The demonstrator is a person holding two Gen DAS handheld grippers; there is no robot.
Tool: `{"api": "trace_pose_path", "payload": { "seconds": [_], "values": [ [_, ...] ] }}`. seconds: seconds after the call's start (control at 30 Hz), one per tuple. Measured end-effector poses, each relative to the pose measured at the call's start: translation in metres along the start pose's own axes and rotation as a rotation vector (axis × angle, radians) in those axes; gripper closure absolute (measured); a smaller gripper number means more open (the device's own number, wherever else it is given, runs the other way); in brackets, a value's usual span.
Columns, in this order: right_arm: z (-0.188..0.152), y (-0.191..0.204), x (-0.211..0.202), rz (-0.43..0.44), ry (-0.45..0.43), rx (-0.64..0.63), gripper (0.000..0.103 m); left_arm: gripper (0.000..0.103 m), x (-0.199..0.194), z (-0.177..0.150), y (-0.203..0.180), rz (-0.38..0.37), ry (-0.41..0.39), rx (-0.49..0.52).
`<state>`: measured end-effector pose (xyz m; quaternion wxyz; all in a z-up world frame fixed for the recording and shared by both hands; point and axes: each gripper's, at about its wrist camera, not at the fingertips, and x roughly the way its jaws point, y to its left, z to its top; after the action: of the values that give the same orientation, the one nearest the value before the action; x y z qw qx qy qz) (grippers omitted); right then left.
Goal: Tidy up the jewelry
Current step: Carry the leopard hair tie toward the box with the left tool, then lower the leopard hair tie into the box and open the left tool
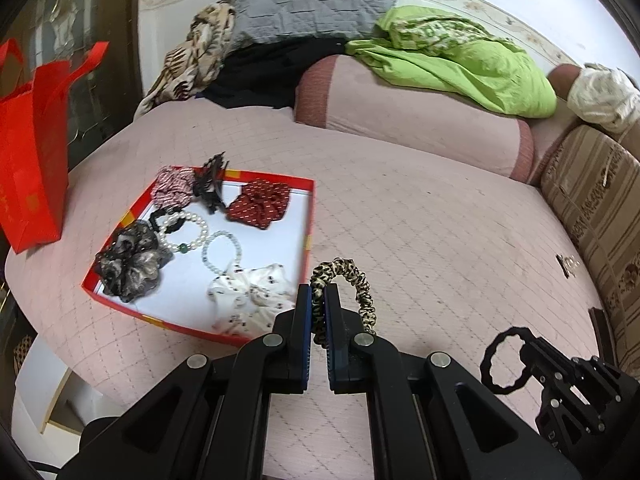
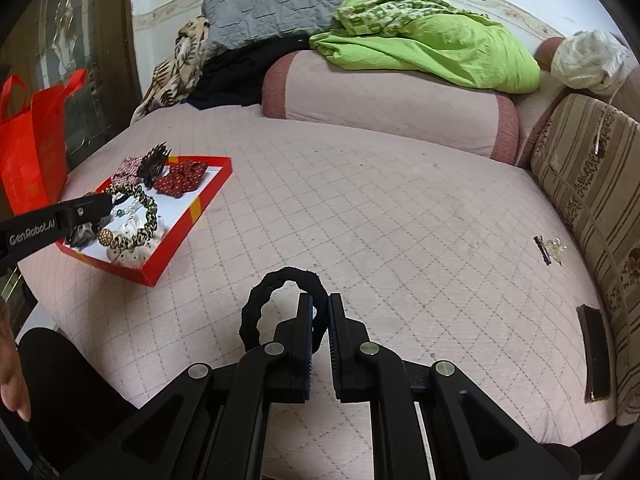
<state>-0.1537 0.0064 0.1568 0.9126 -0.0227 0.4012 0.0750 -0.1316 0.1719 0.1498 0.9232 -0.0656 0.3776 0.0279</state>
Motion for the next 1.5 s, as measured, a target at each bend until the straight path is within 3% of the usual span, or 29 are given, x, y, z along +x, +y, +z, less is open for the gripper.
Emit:
{"api": "trace_pose_path", "payload": {
  "seconds": [0.77,1.2,1.5],
  "values": [
    [0.041,0.078,0.016,0.1,-0.005,-0.17,0.094,0.097,0.018,-0.001,0.082,0.081,-0.001,-0.157],
    [0.076,0.104,0.027,0.147,-0.035,-0.172,0.094,0.097,0.011,0.032,0.105,0.157,-0.084,-0.181],
    [0.083,0.11,0.03,0.155,-0.039,-0.169,0.094,0.097,0.013,0.068,0.111,0.129,-0.124,-0.155]
  ]
}}
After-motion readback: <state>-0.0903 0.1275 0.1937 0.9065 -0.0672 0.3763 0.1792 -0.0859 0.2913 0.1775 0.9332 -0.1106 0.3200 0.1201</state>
